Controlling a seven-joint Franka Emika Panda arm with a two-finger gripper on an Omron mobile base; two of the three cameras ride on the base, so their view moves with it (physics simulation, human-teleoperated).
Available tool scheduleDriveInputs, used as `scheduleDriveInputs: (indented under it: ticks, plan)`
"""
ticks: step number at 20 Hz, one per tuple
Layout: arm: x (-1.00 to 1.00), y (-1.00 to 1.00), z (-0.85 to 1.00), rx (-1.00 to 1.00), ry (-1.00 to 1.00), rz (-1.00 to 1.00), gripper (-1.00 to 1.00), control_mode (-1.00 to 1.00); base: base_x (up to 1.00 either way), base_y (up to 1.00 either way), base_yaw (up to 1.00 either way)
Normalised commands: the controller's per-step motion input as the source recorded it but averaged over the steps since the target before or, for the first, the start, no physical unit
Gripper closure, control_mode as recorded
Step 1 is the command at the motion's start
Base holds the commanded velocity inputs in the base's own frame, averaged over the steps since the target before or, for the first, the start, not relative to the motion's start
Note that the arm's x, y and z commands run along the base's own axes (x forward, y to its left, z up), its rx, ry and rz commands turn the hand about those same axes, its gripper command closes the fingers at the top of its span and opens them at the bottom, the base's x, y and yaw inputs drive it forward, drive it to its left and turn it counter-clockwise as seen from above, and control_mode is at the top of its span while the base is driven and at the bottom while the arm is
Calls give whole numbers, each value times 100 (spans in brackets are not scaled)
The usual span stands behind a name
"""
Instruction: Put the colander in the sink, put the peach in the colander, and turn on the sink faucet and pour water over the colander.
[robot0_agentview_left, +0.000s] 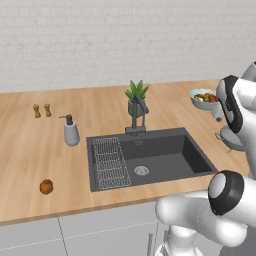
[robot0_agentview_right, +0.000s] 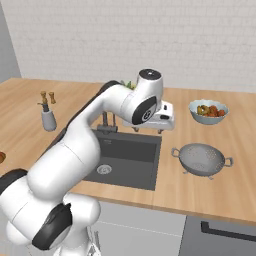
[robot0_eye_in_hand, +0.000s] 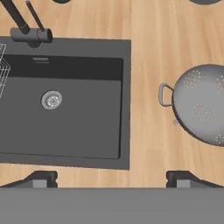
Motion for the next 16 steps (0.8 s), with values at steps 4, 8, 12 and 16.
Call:
scheduleDriveInputs:
  ticks: [4,8,12,16]
  plan:
    - [28,-1,-23,0,0,0,-100,-100,0,0,0]
    - [32,-5,-28,0,0,0,-100,-100,0,0,0]
    - [24,-9,-25,0,0,0,-100,-100,0,0,0]
    - [11,-8,-21,0,0,0,-100,-100,0,0,0]
